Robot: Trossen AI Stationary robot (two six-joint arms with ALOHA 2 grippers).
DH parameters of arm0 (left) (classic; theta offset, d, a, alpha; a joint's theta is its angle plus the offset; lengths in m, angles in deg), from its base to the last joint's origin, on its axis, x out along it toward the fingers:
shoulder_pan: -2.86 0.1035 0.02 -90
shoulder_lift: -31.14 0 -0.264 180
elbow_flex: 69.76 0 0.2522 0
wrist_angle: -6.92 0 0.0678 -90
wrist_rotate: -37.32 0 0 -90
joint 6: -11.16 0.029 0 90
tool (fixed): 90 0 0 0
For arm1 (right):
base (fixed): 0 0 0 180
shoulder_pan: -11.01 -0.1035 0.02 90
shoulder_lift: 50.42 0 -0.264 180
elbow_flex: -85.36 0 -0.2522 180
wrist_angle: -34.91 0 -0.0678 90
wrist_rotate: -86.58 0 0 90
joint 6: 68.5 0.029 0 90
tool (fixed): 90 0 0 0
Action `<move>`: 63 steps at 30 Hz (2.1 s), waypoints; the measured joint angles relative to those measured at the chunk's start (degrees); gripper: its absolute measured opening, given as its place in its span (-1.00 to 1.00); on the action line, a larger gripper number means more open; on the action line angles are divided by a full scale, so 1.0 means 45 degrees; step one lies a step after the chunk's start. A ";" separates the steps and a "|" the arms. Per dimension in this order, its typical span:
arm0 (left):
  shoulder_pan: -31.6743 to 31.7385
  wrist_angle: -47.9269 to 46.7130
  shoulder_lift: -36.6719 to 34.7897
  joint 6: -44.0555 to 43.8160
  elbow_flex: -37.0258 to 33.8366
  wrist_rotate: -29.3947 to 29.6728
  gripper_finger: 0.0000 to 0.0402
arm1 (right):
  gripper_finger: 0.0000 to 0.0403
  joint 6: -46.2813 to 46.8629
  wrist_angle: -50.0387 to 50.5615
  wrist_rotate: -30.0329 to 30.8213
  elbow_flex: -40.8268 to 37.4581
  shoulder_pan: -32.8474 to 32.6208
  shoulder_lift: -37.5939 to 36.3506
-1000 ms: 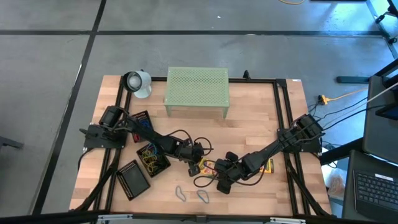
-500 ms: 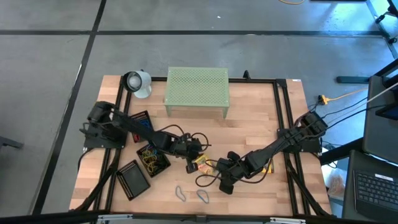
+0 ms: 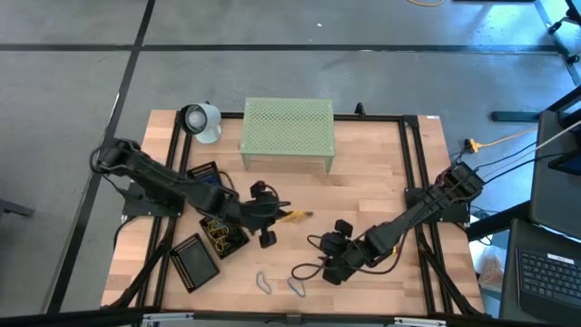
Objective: Pick & Place Office Desk Supplies
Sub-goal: Put the right crayon box into the bottom black bin
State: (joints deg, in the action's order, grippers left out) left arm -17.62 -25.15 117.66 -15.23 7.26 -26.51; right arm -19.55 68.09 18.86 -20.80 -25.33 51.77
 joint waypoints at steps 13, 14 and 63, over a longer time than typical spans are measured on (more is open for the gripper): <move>-0.1063 0.0006 -0.1813 0.0803 0.0000 0.1494 -1.00 | -0.01 -0.0712 -0.1229 0.0866 0.0010 -0.0662 -0.0010; -0.1140 0.0008 -0.1877 0.0804 0.0000 0.1591 -1.00 | -0.01 -0.0906 -0.1454 0.0865 0.0010 -0.0716 -0.0015; -0.8588 -0.9841 -0.4566 -1.1324 0.0000 -0.3689 -0.99 | -0.01 -0.1379 -0.2425 0.1191 0.0024 -0.0832 -0.0024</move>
State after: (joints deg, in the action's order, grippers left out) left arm -56.27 -69.43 97.11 -66.18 7.26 -43.11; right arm -25.75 57.17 24.22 -20.69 -29.07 51.66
